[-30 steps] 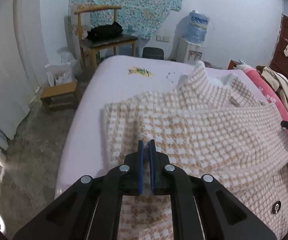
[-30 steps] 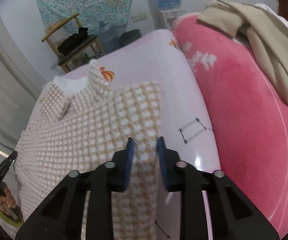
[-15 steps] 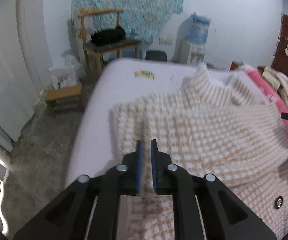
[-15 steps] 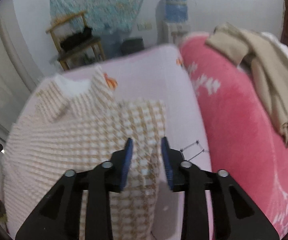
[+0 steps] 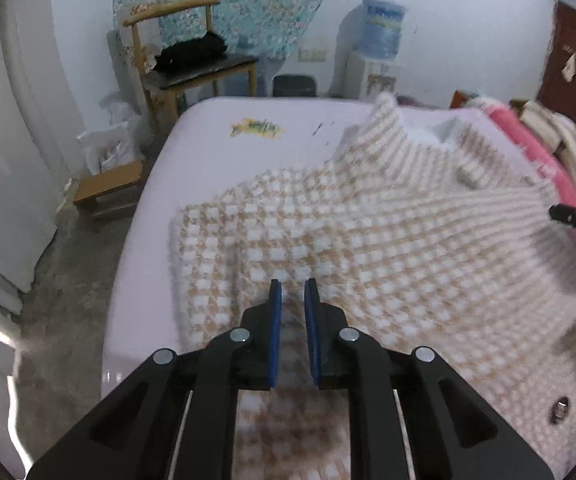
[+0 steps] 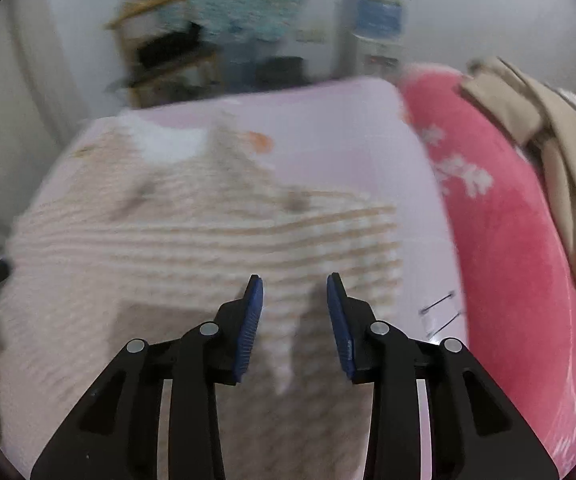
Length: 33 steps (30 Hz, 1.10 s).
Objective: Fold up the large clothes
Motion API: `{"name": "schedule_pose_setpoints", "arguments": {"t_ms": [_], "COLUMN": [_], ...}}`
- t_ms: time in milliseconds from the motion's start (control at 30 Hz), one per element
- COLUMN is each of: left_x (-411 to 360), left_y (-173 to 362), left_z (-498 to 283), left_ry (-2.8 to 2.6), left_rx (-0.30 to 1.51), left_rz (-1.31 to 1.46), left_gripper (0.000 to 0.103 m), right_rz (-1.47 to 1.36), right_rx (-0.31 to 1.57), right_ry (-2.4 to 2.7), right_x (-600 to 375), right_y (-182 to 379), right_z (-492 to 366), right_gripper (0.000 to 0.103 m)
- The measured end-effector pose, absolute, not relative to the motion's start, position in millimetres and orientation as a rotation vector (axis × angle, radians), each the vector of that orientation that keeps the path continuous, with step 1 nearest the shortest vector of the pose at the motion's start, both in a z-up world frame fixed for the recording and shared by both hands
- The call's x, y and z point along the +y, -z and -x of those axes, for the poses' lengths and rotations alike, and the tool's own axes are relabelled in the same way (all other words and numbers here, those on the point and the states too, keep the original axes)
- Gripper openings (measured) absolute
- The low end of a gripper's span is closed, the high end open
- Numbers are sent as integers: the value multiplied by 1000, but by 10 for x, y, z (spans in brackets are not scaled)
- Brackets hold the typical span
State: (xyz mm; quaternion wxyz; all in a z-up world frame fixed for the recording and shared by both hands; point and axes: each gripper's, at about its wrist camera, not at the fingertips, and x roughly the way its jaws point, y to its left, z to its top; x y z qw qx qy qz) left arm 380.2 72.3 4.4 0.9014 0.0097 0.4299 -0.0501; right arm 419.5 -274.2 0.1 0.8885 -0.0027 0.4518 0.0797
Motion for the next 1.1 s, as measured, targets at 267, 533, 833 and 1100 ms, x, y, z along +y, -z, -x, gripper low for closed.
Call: {"name": "schedule_pose_setpoints", "arguments": {"t_ms": [267, 533, 833, 1100], "left_x": [563, 549, 467, 146], "left_y": [106, -343, -483, 96], "left_z": [-3519, -3011, -1590, -1067], "left_ry": [161, 108, 177, 219], "left_rx": [935, 868, 847, 983], "left_rz": [-100, -141, -162, -139], "left_gripper": [25, 37, 77, 81], "right_rz": [227, 166, -22, -136], "right_rx": [989, 857, 848, 937], "right_ry": [-320, -239, -174, -50], "right_x": [-2100, -2084, -2180, -2324], "right_y": [283, -250, -318, 42], "right_z": [-3599, -3029, -1645, -1003], "right_gripper": [47, 52, 73, 75]}}
